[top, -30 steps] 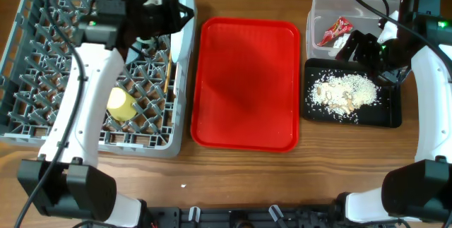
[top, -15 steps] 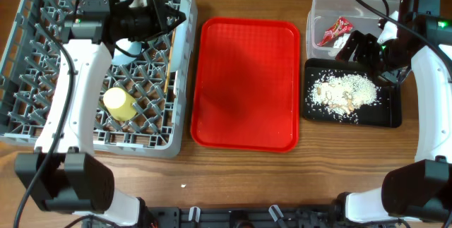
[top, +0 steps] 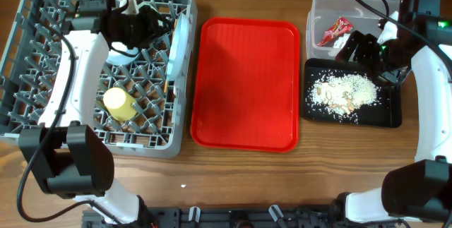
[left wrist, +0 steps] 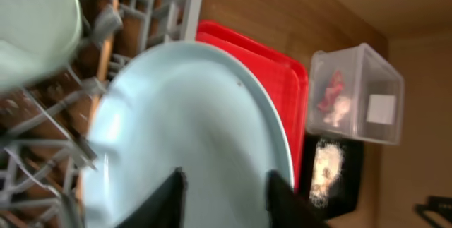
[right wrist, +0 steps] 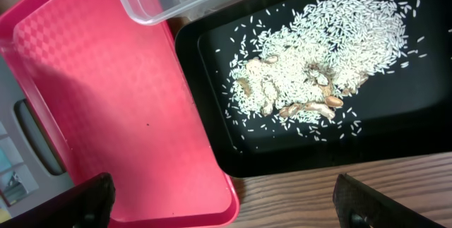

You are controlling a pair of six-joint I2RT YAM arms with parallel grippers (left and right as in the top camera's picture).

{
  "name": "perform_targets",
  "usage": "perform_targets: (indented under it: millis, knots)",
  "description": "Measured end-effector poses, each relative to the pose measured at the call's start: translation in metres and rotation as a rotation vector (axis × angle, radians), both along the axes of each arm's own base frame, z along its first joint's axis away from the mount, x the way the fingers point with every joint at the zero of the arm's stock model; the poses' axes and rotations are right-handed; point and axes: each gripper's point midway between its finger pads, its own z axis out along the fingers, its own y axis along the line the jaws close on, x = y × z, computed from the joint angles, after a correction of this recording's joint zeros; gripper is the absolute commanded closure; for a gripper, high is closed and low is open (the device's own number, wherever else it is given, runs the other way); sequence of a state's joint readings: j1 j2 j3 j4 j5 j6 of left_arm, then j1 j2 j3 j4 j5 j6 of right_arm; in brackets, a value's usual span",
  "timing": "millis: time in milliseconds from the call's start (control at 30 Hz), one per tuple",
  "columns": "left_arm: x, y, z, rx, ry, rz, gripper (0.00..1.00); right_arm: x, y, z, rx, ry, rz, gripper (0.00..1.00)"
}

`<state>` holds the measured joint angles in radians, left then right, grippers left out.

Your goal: Sort waste into correct bins and load items into the dishwasher rack

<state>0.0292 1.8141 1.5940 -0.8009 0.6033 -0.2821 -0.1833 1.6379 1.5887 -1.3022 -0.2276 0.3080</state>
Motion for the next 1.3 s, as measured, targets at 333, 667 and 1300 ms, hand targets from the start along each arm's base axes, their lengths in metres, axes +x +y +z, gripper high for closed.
perform_targets:
  millis: [333, 667, 1300]
  knots:
    - [0.003, 0.021, 0.024, 0.168, -0.11, 0.064, 0.0, 0.011, 0.001, 0.003, -0.03, -0.061, 0.082, 0.0]
    - [-0.031, 0.036, 0.007, 0.451, 0.006, 0.118, 0.0, 0.074, 0.043, 0.03, -0.087, -0.351, 0.247, 0.0]
    - [-0.11, 0.047, -0.031, 0.485, 0.122, 0.066, 0.0, 0.008, 0.032, 0.02, -0.169, -0.359, 0.217, 0.0]
